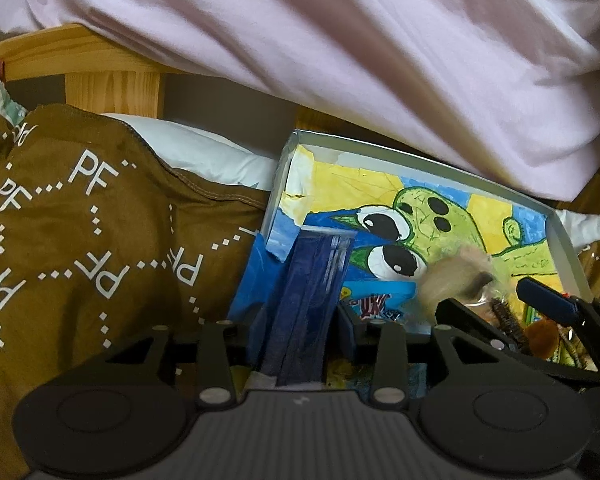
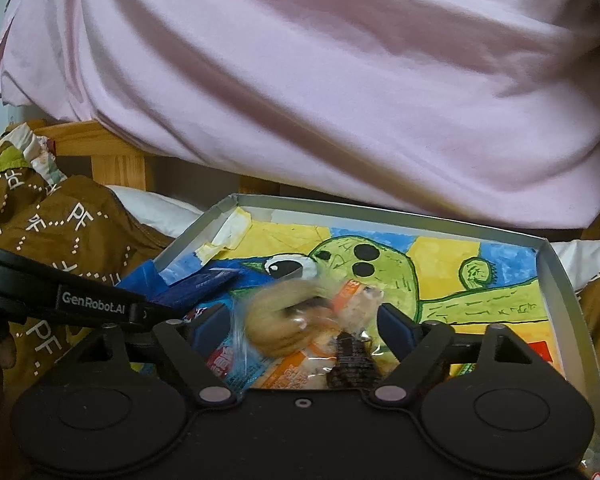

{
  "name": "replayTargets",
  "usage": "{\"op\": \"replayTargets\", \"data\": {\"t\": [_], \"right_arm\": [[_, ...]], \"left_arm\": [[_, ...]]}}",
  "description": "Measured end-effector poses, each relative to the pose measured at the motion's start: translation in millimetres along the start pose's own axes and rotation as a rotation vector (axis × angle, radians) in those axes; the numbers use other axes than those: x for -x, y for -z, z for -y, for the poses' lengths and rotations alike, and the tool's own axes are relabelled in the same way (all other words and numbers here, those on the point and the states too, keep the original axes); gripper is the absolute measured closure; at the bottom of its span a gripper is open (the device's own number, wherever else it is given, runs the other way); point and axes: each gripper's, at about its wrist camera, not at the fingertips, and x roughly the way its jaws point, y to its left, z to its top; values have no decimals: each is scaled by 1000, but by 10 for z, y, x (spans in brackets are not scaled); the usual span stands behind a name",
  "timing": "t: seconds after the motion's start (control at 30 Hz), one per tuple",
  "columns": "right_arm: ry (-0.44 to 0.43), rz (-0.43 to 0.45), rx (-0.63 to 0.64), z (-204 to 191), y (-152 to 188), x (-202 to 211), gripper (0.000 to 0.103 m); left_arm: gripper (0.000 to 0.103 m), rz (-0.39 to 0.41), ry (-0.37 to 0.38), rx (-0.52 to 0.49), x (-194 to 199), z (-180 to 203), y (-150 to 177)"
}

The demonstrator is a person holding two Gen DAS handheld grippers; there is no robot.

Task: Organize snacks
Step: 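Carry the blue stick into the tray with left tool while right tool carries the cookie there, then open both tools to release the snacks and lift them from the tray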

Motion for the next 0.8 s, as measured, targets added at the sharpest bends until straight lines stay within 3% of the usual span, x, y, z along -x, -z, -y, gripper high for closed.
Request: {"op": "replayTargets", "data": {"t": [0.3,0.43,0.8], "right_arm": [[20,40,-26,65,-92,166,7],[30,70,-46,105,-177,295,5],[62,160,-111,284,-421,759,1]], "left_arm": [[39,64,-3,12,246,33,-100],[23,117,-15,2,443,83,-140],[6,248,-47,-35,935,239,-204]]}}
